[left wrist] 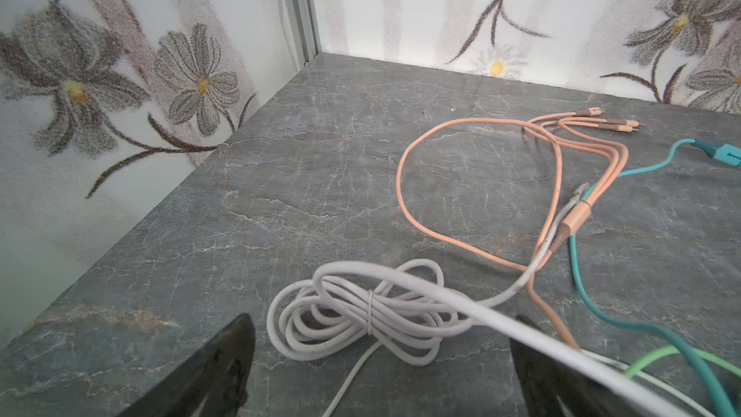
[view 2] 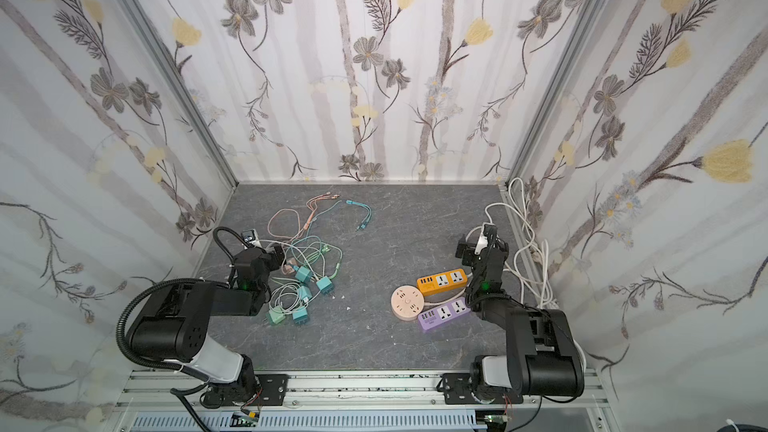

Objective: Insert the plug

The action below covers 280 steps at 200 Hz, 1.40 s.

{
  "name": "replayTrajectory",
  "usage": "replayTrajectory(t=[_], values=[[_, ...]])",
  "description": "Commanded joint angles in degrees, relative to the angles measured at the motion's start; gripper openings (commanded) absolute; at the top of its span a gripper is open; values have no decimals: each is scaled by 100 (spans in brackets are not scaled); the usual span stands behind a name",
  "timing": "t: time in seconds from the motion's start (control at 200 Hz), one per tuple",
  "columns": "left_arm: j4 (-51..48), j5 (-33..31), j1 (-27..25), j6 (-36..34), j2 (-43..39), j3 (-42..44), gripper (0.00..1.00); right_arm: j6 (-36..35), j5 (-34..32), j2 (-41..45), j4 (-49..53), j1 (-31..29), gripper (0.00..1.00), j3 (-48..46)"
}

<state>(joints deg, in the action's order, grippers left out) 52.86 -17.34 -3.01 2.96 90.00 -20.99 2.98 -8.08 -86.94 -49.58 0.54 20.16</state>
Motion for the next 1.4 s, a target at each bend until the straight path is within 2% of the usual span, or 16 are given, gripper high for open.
replayTrajectory(t=[0.0,1.394], values=[[161,-4,6,-20,-12,-24,100,14,-52,1,-290,-12,99,27],[141,8,10,-17,-12,-36,100,-61,-1,-1,-236,-54,99,63]])
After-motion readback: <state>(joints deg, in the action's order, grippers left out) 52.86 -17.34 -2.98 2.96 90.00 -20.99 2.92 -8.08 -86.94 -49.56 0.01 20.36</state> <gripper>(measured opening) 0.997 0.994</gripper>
